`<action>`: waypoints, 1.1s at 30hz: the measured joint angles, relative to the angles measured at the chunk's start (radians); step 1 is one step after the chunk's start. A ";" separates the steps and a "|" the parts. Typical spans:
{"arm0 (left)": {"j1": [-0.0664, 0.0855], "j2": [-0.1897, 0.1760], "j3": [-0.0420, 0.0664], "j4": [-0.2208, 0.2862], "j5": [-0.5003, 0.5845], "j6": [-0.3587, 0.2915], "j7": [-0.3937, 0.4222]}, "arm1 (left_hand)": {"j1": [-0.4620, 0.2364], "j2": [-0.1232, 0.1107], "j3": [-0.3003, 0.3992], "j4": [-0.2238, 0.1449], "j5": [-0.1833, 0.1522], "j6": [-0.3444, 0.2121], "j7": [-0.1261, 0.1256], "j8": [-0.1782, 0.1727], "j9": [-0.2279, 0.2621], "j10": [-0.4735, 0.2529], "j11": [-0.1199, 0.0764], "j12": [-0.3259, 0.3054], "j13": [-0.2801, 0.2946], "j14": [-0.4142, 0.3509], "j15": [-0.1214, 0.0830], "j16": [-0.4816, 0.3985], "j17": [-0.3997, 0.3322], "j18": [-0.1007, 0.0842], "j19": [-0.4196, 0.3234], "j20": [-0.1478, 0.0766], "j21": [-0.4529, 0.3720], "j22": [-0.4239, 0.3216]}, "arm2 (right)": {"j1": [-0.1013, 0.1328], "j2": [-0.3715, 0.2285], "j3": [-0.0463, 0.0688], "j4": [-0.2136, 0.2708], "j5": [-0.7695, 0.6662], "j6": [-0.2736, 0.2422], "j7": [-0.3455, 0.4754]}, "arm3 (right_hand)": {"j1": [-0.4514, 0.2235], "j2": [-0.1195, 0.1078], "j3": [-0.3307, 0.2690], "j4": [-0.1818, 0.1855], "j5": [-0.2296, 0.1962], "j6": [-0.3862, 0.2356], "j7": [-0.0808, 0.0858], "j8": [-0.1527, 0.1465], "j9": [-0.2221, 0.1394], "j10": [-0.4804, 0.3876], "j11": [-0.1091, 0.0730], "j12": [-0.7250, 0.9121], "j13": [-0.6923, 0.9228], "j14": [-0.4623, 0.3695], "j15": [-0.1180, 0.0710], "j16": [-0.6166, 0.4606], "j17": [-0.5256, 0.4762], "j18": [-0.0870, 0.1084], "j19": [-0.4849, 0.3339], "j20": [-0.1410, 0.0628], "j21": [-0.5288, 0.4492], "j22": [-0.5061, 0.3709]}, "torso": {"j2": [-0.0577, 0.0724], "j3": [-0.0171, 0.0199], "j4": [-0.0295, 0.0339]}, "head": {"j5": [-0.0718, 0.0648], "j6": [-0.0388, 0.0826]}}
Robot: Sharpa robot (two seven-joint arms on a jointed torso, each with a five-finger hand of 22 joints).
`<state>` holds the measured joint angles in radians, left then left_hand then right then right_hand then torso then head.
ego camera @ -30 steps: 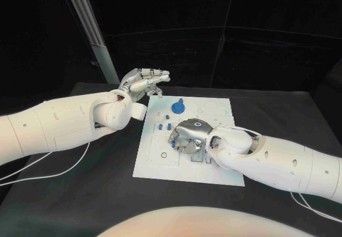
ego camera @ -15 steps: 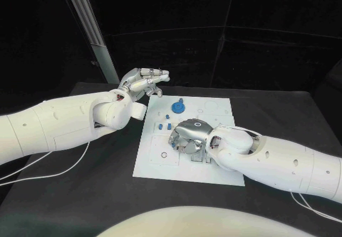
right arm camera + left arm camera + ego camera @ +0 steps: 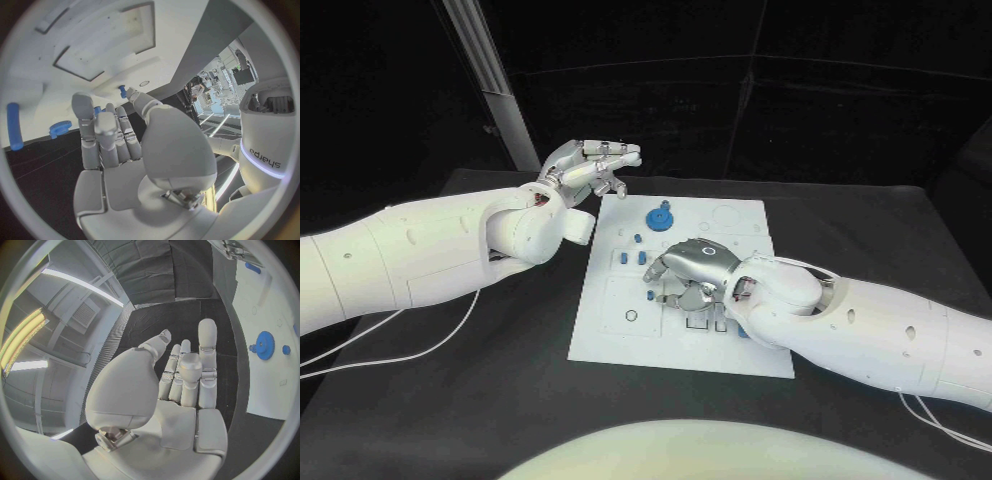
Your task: Assemble the parts on the task board
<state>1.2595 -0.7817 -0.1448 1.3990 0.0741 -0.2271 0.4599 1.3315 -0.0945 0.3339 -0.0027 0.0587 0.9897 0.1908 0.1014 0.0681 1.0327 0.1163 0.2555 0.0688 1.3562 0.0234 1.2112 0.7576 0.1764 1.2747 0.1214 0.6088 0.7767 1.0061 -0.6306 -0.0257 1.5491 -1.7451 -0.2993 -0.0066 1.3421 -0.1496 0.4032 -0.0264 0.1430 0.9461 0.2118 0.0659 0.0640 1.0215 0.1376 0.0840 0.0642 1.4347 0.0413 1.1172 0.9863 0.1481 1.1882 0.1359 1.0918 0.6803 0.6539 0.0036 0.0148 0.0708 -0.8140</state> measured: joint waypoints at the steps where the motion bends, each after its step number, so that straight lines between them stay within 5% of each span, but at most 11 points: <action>1: 0.000 -0.001 0.000 0.000 0.000 0.000 0.000 | 0.000 0.000 0.000 0.000 0.000 0.000 0.000 0.000 0.000 0.000 0.000 0.000 0.000 0.000 0.000 0.000 0.000 0.000 0.000 0.000 0.000 0.000 | 0.000 -0.013 0.000 0.010 0.000 -0.007 0.000 | 0.000 0.000 -0.003 -0.003 0.003 0.000 0.000 0.000 0.001 0.000 0.000 0.004 0.001 0.000 0.000 0.000 0.001 0.000 0.000 0.000 0.000 0.002 | 0.000 0.0000 0.0000 | -0.001 0.001; 7: 0.000 -0.004 0.000 -0.001 0.000 0.000 -0.001 | 0.000 0.000 0.000 0.000 0.000 0.000 0.000 0.000 0.000 0.000 0.000 0.000 0.000 0.000 0.000 0.000 0.000 0.000 0.000 0.000 0.000 0.000 | 0.025 -0.110 0.002 0.073 0.019 -0.033 -0.007 | 0.001 0.001 -0.016 0.002 0.018 0.013 -0.013 0.004 0.007 0.024 -0.012 0.037 0.004 0.011 -0.011 0.028 0.024 0.000 0.029 -0.002 0.031 0.052 | -0.003 -0.0015 -0.0021 | -0.010 0.010; 11: 0.000 -0.006 0.000 0.000 0.000 0.001 -0.002 | 0.000 0.000 0.000 0.000 0.000 0.000 0.000 0.000 0.000 0.000 0.000 0.000 0.000 0.000 0.000 0.000 0.000 0.000 0.000 0.000 0.000 0.000 | 0.060 -0.171 0.019 0.095 0.037 -0.031 -0.024 | 0.001 0.002 -0.033 0.014 0.018 0.022 -0.022 0.007 0.007 0.033 -0.018 0.047 0.003 0.024 -0.013 0.039 0.037 0.000 0.046 -0.006 0.046 0.079 | -0.005 -0.0027 -0.0032 | -0.017 0.019; 16: 0.000 -0.007 -0.001 0.000 0.000 0.001 -0.002 | 0.000 0.000 0.000 0.000 0.000 0.000 0.000 0.000 0.000 0.000 0.000 0.000 0.000 0.000 0.000 0.000 0.000 0.000 0.000 0.000 0.000 0.000 | 0.077 -0.218 0.024 0.104 0.039 -0.018 -0.064 | -0.019 -0.011 -0.073 0.022 0.018 0.025 -0.025 0.007 0.007 0.033 -0.018 0.050 0.001 0.027 -0.016 0.043 0.032 0.000 0.049 -0.009 0.046 0.079 | -0.005 -0.0029 -0.0038 | -0.024 0.023; 24: 0.000 -0.006 -0.001 -0.001 0.000 0.001 -0.003 | 0.000 0.000 0.000 0.000 0.000 -0.004 0.004 0.000 0.000 0.000 0.000 0.000 0.000 0.000 0.000 0.000 -0.001 0.000 0.000 0.000 0.000 0.000 | 0.084 -0.236 0.026 0.085 0.021 0.007 -0.123 | -0.018 -0.010 -0.127 0.036 0.008 0.017 -0.025 0.000 0.004 0.000 -0.018 0.050 0.000 0.027 -0.016 0.033 0.012 0.000 0.052 -0.006 0.041 0.059 | -0.004 -0.0020 -0.0024 | -0.031 0.027; 30: 0.000 -0.004 -0.001 -0.003 0.000 0.001 -0.003 | 0.000 0.000 0.000 0.000 0.000 -0.004 0.004 0.000 0.000 -0.004 0.004 0.000 0.000 0.000 0.000 0.000 -0.001 0.000 0.000 0.000 0.000 0.000 | 0.085 -0.225 0.026 0.072 0.010 0.028 -0.142 | 0.005 0.013 -0.135 0.039 0.008 0.018 -0.026 0.000 0.005 -0.003 -0.015 0.053 0.000 0.027 -0.016 0.031 0.007 0.000 0.052 -0.006 0.041 0.056 | -0.003 -0.0021 -0.0014 | -0.033 0.029; 33: 0.000 -0.004 -0.001 -0.003 0.000 0.001 -0.003 | 0.000 0.000 0.000 0.000 0.000 -0.004 0.004 0.000 0.000 -0.004 0.004 0.000 0.000 0.000 0.000 0.000 -0.001 0.000 0.000 0.000 0.000 0.000 | 0.086 -0.216 0.026 0.064 0.005 0.044 -0.146 | 0.019 0.027 -0.135 0.039 0.008 0.035 -0.037 0.005 0.007 0.014 -0.031 0.067 0.001 0.027 -0.016 0.031 0.005 0.000 0.058 -0.011 0.041 0.060 | -0.003 -0.0022 -0.0013 | -0.033 0.028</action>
<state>1.2592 -0.7855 -0.1458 1.3957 0.0742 -0.2257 0.4567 1.3315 -0.0945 0.3339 -0.0027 0.0588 0.9860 0.1945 0.1014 0.0681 1.0291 0.1199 0.2555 0.0688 1.3562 0.0234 1.2112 0.7564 0.1763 1.2747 0.1214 0.6088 0.7763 1.0916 -0.8467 0.0004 1.6136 -1.7401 -0.2555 -0.1527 1.3611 -0.1226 0.2680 0.0123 0.1512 0.9806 0.1747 0.0712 0.0711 1.0352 0.1070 0.1510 0.0648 1.4616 0.0250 1.1477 0.9916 0.1479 1.2460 0.1250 1.1328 0.7400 0.6510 0.0014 0.0134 0.0383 -0.7855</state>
